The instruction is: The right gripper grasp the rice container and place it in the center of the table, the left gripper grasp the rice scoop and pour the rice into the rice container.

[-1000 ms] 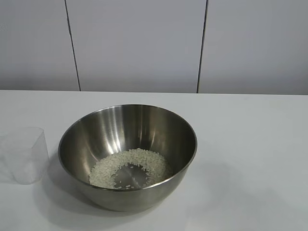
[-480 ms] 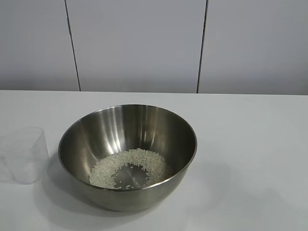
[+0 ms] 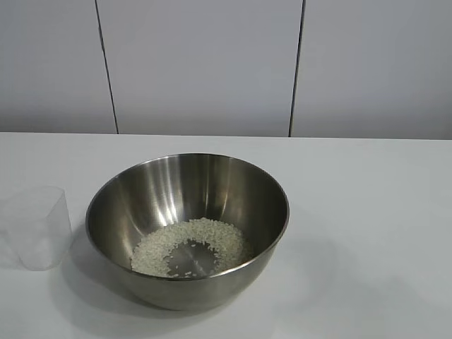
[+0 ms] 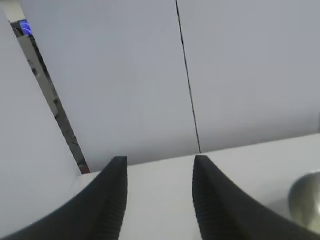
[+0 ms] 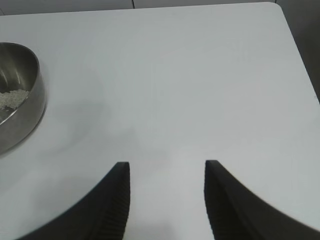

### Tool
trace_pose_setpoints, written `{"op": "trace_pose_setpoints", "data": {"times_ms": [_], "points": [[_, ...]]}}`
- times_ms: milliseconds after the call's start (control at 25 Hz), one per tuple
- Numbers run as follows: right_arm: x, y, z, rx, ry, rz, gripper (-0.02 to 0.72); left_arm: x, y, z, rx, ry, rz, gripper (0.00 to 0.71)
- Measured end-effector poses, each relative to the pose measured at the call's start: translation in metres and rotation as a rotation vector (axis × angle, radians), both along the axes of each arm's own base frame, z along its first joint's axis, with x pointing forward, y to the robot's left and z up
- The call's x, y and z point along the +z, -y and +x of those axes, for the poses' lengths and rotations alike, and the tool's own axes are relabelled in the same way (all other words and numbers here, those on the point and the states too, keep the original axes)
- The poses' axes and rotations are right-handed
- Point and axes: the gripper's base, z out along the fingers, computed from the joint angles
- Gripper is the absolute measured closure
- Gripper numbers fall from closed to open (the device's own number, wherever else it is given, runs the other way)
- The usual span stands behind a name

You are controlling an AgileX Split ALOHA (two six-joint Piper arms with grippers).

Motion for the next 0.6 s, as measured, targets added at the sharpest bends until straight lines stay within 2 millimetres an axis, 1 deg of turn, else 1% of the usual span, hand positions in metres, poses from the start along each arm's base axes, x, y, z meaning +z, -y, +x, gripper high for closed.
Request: {"op": "trace_pose_setpoints", "data": {"times_ms": [200,280,360,600], "points": [[0.0,0.0,0.0,0.0,0.0,0.0,0.387,-0.023,-0.002,-0.027,-0.017,-0.137,-0.037,0.403],[0.0,0.0,0.0,0.0,0.0,0.0,0.387,-0.03,-0.003,-0.036,-0.013,-0.135,-0.069,0.402],[0.0,0.0,0.0,0.0,0.0,0.0,0.387,-0.038,-0.003,-0.037,-0.006,-0.159,-0.104,0.402],[0.0,0.0,0.0,0.001,0.001,0.002,0.387,-0.066,0.002,-0.019,-0.011,-0.309,-0.126,0.402]]}}
